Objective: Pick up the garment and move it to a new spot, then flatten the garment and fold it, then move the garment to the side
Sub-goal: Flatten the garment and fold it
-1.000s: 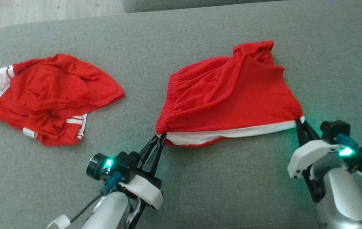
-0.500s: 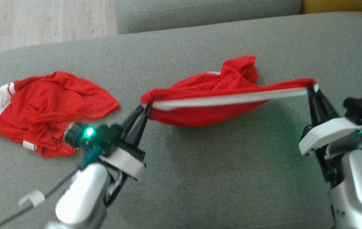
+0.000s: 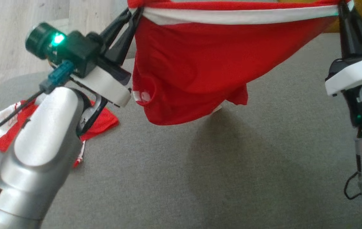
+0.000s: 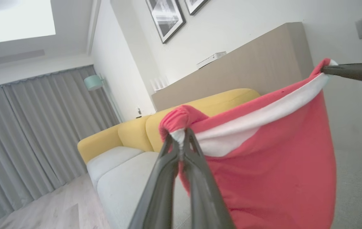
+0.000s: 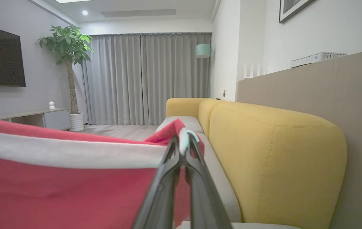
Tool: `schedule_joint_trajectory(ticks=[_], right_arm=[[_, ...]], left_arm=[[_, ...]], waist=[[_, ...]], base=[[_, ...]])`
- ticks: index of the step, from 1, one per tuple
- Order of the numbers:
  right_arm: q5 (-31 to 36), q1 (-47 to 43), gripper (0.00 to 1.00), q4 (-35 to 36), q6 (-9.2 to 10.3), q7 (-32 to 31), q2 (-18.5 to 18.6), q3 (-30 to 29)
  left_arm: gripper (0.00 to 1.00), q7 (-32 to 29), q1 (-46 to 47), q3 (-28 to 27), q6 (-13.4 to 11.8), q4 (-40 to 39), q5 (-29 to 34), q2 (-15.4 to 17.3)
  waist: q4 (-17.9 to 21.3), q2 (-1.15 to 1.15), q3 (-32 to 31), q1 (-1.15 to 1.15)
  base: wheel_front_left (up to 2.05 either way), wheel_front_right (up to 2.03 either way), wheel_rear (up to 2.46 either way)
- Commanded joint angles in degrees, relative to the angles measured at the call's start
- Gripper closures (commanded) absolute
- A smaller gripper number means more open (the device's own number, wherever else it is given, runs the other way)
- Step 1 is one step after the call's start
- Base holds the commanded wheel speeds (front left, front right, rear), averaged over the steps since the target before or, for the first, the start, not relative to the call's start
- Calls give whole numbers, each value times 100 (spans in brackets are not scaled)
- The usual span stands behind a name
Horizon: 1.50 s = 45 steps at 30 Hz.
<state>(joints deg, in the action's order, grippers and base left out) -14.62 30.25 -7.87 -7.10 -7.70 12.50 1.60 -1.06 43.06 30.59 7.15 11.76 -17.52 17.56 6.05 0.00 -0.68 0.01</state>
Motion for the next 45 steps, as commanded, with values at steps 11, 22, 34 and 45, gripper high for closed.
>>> schedule_joint_trajectory(ticks=[11,22,34,45], right_arm=[[-104,-234,100,746,-39,-954,56,-134],[-595,1714,100,-723,-39,-744,83,355],[-293,4605,100,-4172,-39,1513,-104,712],[-919,3352,100,-5725,-39,820,310,1728]], left_arm=[[100,-705,78,-94,29,-789,-768,597],[100,-1031,1525,-14,33,397,-1314,541],[100,681,3992,-213,-4,3087,-1098,-270],[100,1114,1935,1701,32,3260,-1952,-305]], waist=[[2,0,192,-1],[199,0,1562,-1],[377,0,2153,-1],[265,0,1699,-1]], base=[[0,0,0],[0,0,0],[0,0,0],[0,0,0]])
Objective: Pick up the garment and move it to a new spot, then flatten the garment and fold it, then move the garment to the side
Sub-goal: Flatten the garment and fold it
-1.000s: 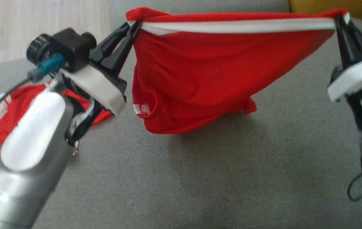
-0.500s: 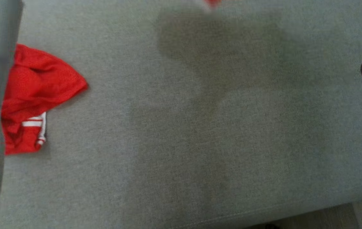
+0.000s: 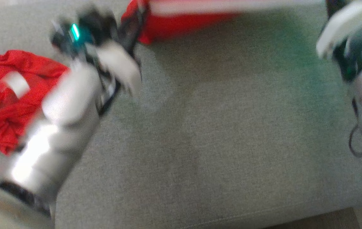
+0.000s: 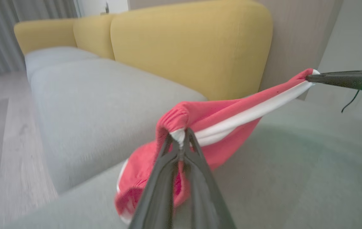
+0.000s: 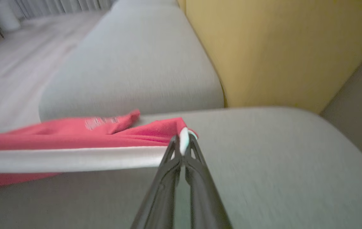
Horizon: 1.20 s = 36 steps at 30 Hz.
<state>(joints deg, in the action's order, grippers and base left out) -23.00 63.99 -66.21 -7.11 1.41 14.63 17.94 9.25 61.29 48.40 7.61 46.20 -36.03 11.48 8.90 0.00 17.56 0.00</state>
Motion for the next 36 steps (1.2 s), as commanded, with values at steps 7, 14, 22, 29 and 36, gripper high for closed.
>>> schedule_joint_trajectory(ticks=[7,14,22,29,36], right_arm=[[-747,-927,100,226,-37,-1382,662,904],[-1712,-1876,100,1189,-37,-2601,1550,1626],[-2642,-2818,100,2267,-37,-3502,2305,1778],[-2730,-3098,100,2960,-37,-2848,2561,1192],[-2176,-2405,100,3113,-37,-1995,2074,569]], left_arm=[[100,285,-1300,682,-13,-611,-659,593],[100,430,-2326,852,-76,-1092,-899,549],[100,400,-3152,1014,-447,-1911,-976,564],[100,218,-3268,1015,-869,-2698,-910,721],[100,120,-2668,737,-1040,-2907,-873,719]], waist=[[-57,0,-653,0],[-74,0,-1194,0],[-49,0,-1529,0],[-167,0,-1332,0],[-474,0,-740,0]], base=[[0,0,0],[0,0,0],[0,0,0],[0,0,0],[0,0,0]])
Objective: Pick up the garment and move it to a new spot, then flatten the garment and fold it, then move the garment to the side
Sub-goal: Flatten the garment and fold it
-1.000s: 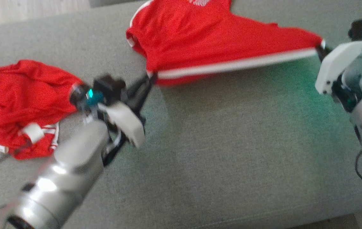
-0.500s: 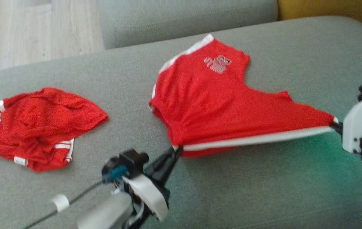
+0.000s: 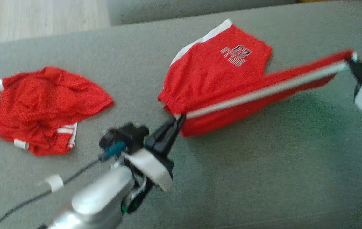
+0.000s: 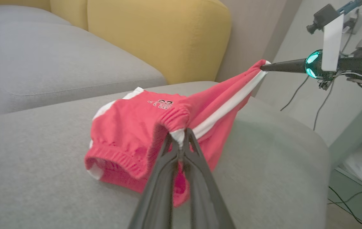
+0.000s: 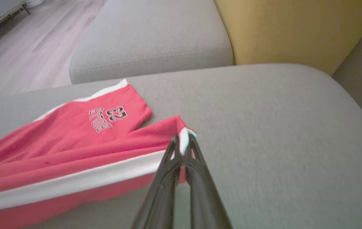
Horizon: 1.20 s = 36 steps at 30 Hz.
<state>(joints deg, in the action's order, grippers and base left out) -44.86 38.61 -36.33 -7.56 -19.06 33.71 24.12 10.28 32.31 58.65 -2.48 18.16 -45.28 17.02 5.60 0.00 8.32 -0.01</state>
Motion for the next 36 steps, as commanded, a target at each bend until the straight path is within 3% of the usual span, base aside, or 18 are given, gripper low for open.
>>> schedule_joint_trajectory(ticks=[1,6,14,24,34,35,36], right_arm=[[110,266,100,133,8,106,95,-86],[671,1006,100,-113,8,301,-218,-213],[1372,2089,100,-1073,8,425,-644,-236],[1700,2881,100,-2089,8,738,-800,-103],[1773,3314,100,-2656,8,957,-818,131],[1832,3363,76,-2711,8,1038,-796,163],[1864,3407,0,-2789,8,1110,-785,160]], left_arm=[[100,-5,339,-300,-35,-83,79,140],[100,-65,851,-360,14,127,132,-85],[100,-29,1476,-358,176,670,205,-491],[100,192,1882,-309,355,1339,243,-1045],[100,350,2184,-283,484,1743,265,-1300],[100,362,2202,-290,483,1783,259,-1315],[74,377,2217,-309,466,1818,251,-1329]], waist=[[-194,0,284,1],[-469,0,734,1],[-936,0,1275,1],[-1339,0,1665,1],[-1554,0,1898,1],[-1566,0,1913,1],[-1576,0,1926,1]], base=[[0,0,0],[0,0,0],[0,0,0],[0,0,0],[0,0,0],[0,0,0],[0,0,0]])
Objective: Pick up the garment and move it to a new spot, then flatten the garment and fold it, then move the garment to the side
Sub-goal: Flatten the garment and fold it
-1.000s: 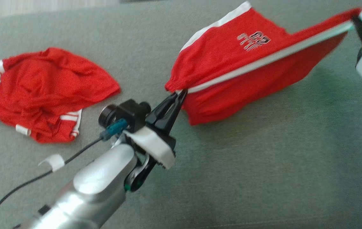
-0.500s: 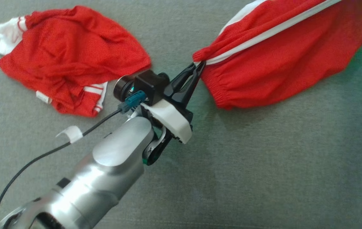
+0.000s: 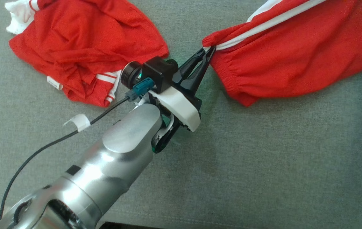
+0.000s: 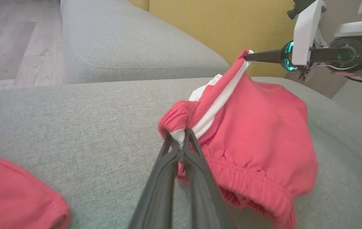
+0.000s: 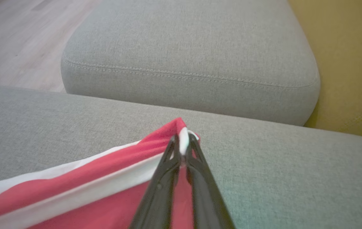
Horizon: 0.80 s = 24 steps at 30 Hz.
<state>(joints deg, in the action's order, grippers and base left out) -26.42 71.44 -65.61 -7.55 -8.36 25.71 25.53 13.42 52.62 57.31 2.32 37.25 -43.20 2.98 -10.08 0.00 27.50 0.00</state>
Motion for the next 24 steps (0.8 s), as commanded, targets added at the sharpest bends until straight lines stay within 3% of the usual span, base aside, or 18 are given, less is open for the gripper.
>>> schedule_joint_trajectory(ticks=[1,2,9,14,19,24], right_arm=[[39,168,0,66,6,98,0,17],[42,214,0,-7,6,178,-15,-13],[20,289,0,-413,6,756,-170,-170],[-363,-146,0,-322,6,1422,-404,-292],[-641,-920,0,134,6,2081,-626,-106],[-871,-1789,0,1045,6,2323,-794,-63]], left_arm=[[25,75,197,-188,-22,-60,35,63],[0,88,205,-203,-31,-34,30,54],[0,148,53,-365,-112,69,85,28],[0,156,-387,-844,-320,-177,275,231],[0,157,-963,-1372,-638,-638,644,523],[0,157,-1658,-1986,-1043,-1374,1263,850]], waist=[[-16,0,17,0],[-21,0,21,0],[14,0,-227,0],[164,0,-760,0],[414,0,-1281,0],[727,0,-1711,0]], base=[[0,0,0],[0,0,0],[0,0,0],[0,0,0],[0,0,0],[0,0,0]])
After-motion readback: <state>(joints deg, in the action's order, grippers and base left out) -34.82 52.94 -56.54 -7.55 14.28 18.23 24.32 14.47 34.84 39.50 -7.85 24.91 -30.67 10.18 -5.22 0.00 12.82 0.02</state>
